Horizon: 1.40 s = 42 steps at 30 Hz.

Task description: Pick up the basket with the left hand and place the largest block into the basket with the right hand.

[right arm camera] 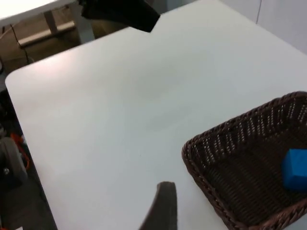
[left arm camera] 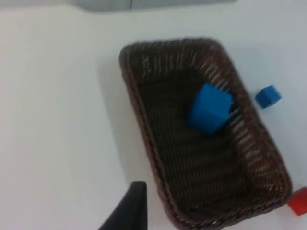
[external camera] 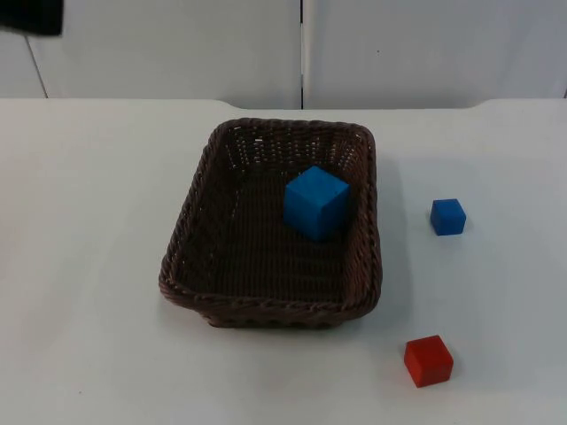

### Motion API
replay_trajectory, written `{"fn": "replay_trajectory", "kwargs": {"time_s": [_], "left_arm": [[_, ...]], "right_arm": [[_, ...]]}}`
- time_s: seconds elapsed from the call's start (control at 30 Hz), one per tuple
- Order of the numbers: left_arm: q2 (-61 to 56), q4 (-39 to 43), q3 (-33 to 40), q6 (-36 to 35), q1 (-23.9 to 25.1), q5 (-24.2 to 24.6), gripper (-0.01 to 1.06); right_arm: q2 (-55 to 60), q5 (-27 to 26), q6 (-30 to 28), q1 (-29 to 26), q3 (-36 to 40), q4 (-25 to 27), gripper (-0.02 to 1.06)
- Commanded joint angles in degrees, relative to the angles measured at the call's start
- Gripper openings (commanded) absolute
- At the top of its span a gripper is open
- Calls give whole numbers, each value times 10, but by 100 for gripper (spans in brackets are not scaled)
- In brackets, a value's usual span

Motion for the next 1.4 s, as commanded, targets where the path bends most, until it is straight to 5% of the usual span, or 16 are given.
{"fn": "replay_trajectory", "kwargs": {"time_s": [0.0,0.77,0.97,1.17,1.37], "left_arm": [[-29,-3,2,-6,0,9,105],[-290,43,12,-59,-28,134,105],[-339,104,40,-98,-95,136,105],[-431,200,80,-172,-94,138,105],[-538,301,106,-269,-94,165,105]], "right_arm": [[-22,-1,1,2,11,6,72],[-273,35,16,2,150,4,72],[-331,88,26,2,150,2,72],[-380,144,44,2,150,-14,72],[-440,184,128,2,150,-95,72]]}}
